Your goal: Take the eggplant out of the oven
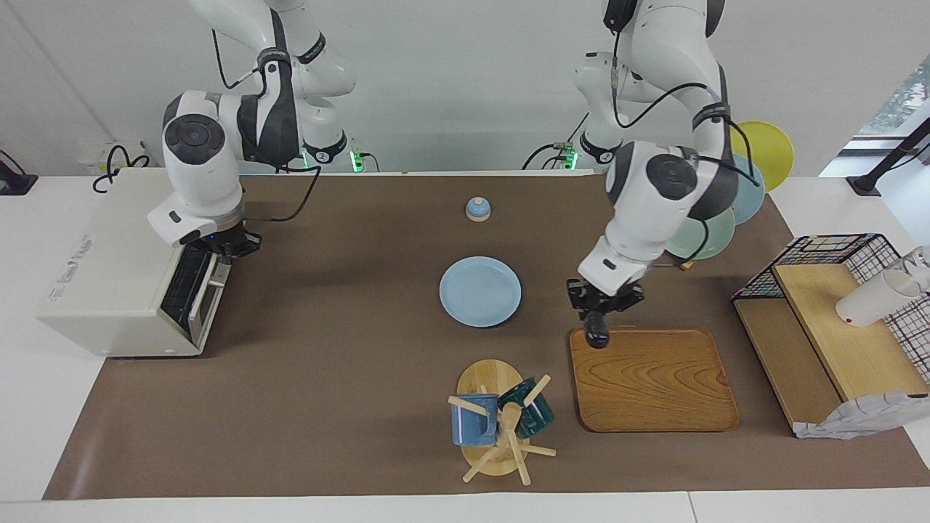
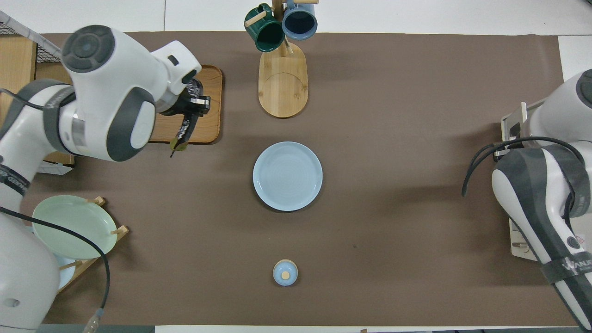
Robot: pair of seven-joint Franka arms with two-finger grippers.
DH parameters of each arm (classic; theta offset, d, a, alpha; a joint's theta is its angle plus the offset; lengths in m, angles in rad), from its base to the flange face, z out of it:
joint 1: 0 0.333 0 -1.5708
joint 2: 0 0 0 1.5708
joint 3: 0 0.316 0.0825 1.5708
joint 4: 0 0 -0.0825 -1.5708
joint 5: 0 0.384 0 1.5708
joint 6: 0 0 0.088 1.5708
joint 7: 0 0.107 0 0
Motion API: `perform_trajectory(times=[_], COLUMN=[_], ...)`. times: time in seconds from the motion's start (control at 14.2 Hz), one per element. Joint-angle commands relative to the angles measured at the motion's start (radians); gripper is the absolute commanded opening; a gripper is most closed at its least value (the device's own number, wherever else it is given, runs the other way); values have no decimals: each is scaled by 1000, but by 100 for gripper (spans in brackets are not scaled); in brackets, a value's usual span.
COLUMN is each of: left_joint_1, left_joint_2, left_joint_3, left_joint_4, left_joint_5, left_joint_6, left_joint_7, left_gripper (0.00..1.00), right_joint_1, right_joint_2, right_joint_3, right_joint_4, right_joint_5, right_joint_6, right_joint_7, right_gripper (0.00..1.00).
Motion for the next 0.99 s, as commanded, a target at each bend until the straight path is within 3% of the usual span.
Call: perform_trajectory(times=[0.0, 0.21, 0.28, 0.49, 0.71, 0.78, 0.85, 0.92], left_joint_1=[102, 159, 170, 171, 176, 182, 184, 185], left_joint_2=[48, 140, 155, 166, 165, 165, 166, 168], left_joint_3=[-12, -9, -9, -7, -7, -7, -7, -7], left_joint_4=[15, 22, 20, -26, -24, -20, -15, -14], left_joint_5=[-40, -34, -32, -29, -28, -26, -26, -25], left_joint_6=[44, 148, 168, 205, 204, 201, 199, 208], left_joint_7=[86, 94, 92, 97, 112, 114, 114, 115], left_gripper=[0, 0, 0, 0, 0, 27, 34, 28], right_joint_1=[-31, -38, -36, -42, -28, -30, -30, -31], right_joint_2=[-40, -80, -103, -152, -140, -135, -137, -141], right_joint_3=[2, 2, 1, 1, 19, 31, 31, 31], right_joint_4=[-31, -31, -29, -17, 22, 31, 40, 46], right_joint_5=[42, 48, 60, 172, 246, 266, 267, 267], right_joint_6=[-63, -89, -100, -126, -122, -129, -135, -143], right_joint_7=[-50, -73, -76, -79, -73, -76, -78, -82], right_gripper=[11, 14, 19, 30, 38, 46, 62, 100])
